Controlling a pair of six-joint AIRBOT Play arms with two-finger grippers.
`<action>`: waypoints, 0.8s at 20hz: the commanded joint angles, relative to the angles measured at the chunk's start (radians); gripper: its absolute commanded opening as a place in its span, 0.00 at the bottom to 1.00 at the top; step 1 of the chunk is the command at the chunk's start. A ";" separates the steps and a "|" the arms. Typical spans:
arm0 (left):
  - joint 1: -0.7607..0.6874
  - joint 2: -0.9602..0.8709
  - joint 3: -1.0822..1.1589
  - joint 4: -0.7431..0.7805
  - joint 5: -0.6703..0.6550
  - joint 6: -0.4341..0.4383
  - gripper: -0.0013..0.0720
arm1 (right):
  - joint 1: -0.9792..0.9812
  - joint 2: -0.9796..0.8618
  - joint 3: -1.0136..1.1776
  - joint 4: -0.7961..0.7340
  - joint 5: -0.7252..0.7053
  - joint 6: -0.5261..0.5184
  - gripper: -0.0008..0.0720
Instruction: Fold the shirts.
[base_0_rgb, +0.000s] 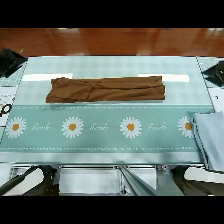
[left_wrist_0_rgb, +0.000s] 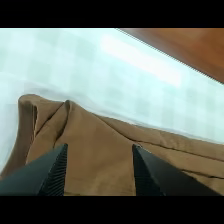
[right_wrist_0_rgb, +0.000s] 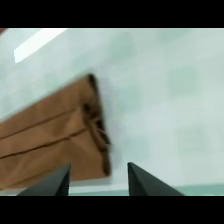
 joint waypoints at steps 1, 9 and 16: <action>-0.065 0.235 -0.270 0.002 0.113 0.027 0.71 | -0.034 0.082 -0.185 -0.054 -0.123 0.017 0.59; -0.241 0.243 -0.412 -0.001 0.126 0.008 0.71 | 0.158 -0.223 -0.245 0.237 -0.208 -0.064 0.59; -0.246 0.230 -0.412 -0.001 0.124 -0.018 0.71 | 0.275 -0.440 -0.038 0.271 -0.138 -0.017 0.59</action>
